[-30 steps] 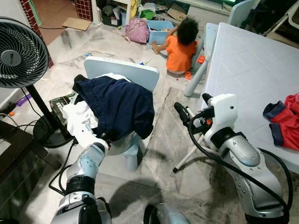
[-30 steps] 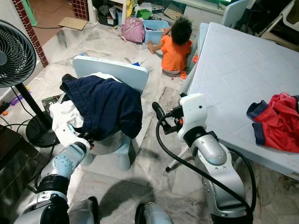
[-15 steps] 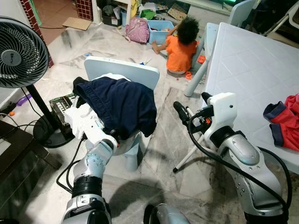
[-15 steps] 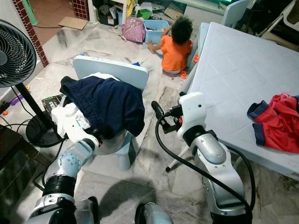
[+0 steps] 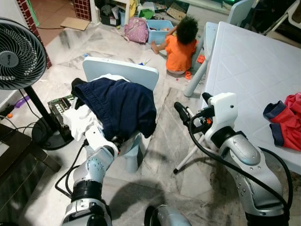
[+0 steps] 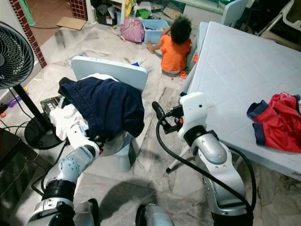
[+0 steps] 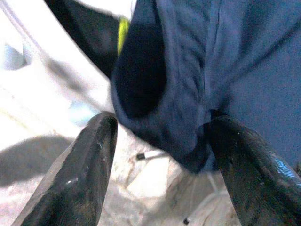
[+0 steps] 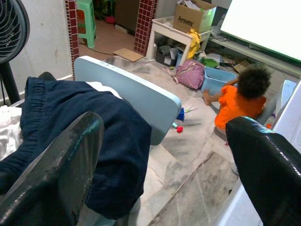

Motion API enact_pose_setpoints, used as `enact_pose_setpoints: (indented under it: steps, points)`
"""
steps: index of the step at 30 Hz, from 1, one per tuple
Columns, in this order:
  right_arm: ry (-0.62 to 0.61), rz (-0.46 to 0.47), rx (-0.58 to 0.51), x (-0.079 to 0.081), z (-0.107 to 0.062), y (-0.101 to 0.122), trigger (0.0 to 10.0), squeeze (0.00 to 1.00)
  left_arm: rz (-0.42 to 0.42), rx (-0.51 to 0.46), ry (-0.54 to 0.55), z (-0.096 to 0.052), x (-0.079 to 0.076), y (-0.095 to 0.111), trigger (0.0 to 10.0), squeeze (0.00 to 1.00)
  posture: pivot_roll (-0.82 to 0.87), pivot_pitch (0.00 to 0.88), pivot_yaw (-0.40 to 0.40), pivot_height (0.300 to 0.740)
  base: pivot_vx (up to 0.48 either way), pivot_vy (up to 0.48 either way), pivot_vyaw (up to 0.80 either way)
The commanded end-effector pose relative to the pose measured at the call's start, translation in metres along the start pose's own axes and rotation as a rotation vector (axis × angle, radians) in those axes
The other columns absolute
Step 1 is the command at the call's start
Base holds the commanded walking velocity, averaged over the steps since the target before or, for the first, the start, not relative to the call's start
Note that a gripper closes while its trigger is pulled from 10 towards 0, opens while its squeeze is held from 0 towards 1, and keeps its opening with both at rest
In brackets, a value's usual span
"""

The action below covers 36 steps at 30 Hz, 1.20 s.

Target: Hang hanger

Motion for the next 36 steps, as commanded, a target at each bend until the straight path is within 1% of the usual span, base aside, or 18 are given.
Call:
enact_pose_setpoints:
  steps: [1, 3, 5, 8, 9, 10, 11, 12, 14, 15, 17, 24, 27, 29, 30, 32, 34, 36]
  points:
    - [-0.004, -0.009, -0.001, -0.002, -0.001, 0.0, 10.0, 0.0, 0.009, -0.039, -0.009, 0.003, -0.001, 0.007, 0.0, 0.0, -0.13, 0.131, -0.164, 0.74, 0.0, 0.0, 0.0]
    - [-0.003, -0.009, -0.003, -0.002, -0.001, 0.001, 10.0, 0.0, 0.013, -0.051, -0.01, 0.004, -0.001, 0.011, 0.0, 0.0, -0.13, 0.129, -0.165, 0.74, 0.0, 0.0, 0.0]
    - [-0.003, -0.011, -0.003, -0.003, -0.001, 0.001, 10.0, 0.0, 0.004, -0.049, -0.031, 0.004, -0.008, 0.013, 1.1, 0.0, -0.13, 0.129, -0.165, 0.74, 0.0, 0.0, 0.0]
    - [-0.004, -0.012, -0.003, -0.003, -0.001, 0.001, 10.0, 0.0, 0.004, -0.047, -0.034, 0.005, -0.009, 0.013, 1.4, 0.0, -0.13, 0.129, -0.165, 0.74, 0.0, 0.0, 0.0]
    - [-0.004, -0.012, -0.003, -0.003, 0.0, 0.001, 10.0, 0.0, 0.011, -0.034, -0.042, 0.006, -0.011, 0.01, 4.5, 0.0, -0.13, 0.128, -0.162, 0.74, 0.0, 0.0, 0.0]
    - [-0.004, -0.013, -0.003, -0.003, 0.0, 0.001, 10.0, 0.0, 0.015, -0.028, -0.045, 0.006, -0.011, 0.008, 4.5, 0.0, -0.13, 0.128, -0.161, 0.74, 0.0, 0.0, 0.0]
    - [-0.003, -0.013, -0.004, -0.003, 0.0, 0.001, 10.0, 0.0, 0.019, -0.022, -0.046, 0.007, -0.011, 0.006, 5.1, 0.0, -0.13, 0.129, -0.161, 0.74, 0.0, 0.0, 0.0]
    - [-0.003, -0.013, -0.004, -0.003, 0.001, 0.001, 10.0, 0.0, 0.025, -0.016, -0.05, 0.008, -0.011, 0.004, 10.0, 0.0, -0.13, 0.129, -0.161, 0.74, 0.0, 0.0, 0.0]
    - [-0.003, -0.013, -0.004, -0.003, 0.001, 0.001, 10.0, 0.0, 0.025, -0.016, -0.05, 0.009, -0.011, 0.004, 10.0, 0.0, -0.13, 0.129, -0.161, 0.74, 0.0, 0.0, 0.0]
    - [-0.004, -0.014, -0.004, -0.003, 0.001, 0.001, 10.0, 0.0, 0.027, -0.022, -0.039, 0.009, -0.009, 0.004, 6.4, 0.0, -0.13, 0.127, -0.159, 0.74, 0.0, 0.0, 0.0]
    - [-0.007, -0.015, -0.004, -0.004, 0.0, 0.001, 10.0, 0.0, 0.038, -0.033, -0.023, 0.009, -0.006, 0.006, 0.0, 0.0, -0.13, 0.127, -0.157, 0.74, 0.0, 0.0, 0.0]
    - [-0.012, -0.014, -0.005, -0.005, 0.001, 0.0, 10.0, 0.0, 0.071, -0.085, 0.038, 0.005, 0.008, 0.016, 0.0, 0.0, -0.12, 0.127, -0.155, 0.74, 0.0, 0.0, 0.0]
    - [-0.009, -0.009, -0.008, -0.003, 0.003, -0.001, 10.0, 0.0, 0.091, -0.123, 0.088, 0.002, 0.023, 0.024, 0.0, 0.0, -0.11, 0.126, -0.155, 0.74, 0.0, 0.0, 0.0]
    - [-0.008, -0.008, -0.008, -0.003, 0.004, -0.001, 10.0, 0.0, 0.102, -0.135, 0.108, 0.001, 0.028, 0.026, 0.0, 0.0, -0.11, 0.124, -0.155, 0.74, 0.0, 0.0, 0.0]
    - [-0.008, -0.007, -0.01, -0.003, 0.004, -0.001, 10.0, 0.0, 0.135, -0.169, 0.145, -0.002, 0.036, 0.033, 0.0, 0.0, -0.11, 0.123, -0.155, 0.74, 0.0, 0.0, 0.0]
    - [-0.007, -0.007, -0.011, -0.003, 0.005, 0.0, 10.0, 0.0, 0.187, -0.204, 0.174, -0.004, 0.04, 0.04, 0.0, 0.0, -0.11, 0.123, -0.155, 0.74, 0.0, 0.0, 0.0]
    - [-0.008, -0.006, -0.013, -0.003, 0.005, 0.0, 10.0, 0.0, 0.334, -0.278, 0.206, -0.009, 0.042, 0.055, 0.0, 0.0, -0.11, 0.12, -0.153, 0.74, 0.0, 0.0, 0.0]
    - [-0.01, -0.004, -0.014, -0.003, 0.006, -0.001, 10.0, 0.0, 0.379, -0.302, 0.213, -0.011, 0.04, 0.062, 0.0, 0.0, -0.1, 0.119, -0.152, 0.74, 0.0, 0.0, 0.0]
Point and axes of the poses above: a point about 5 cm out from each wrist's last joint towards the gripper, its own z axis pointing out of the wrist towards the gripper, its own y axis along the axis of the wrist's last joint, x = y × z, the point moved 3 cm from there along z, pointing out of the wrist towards the gripper
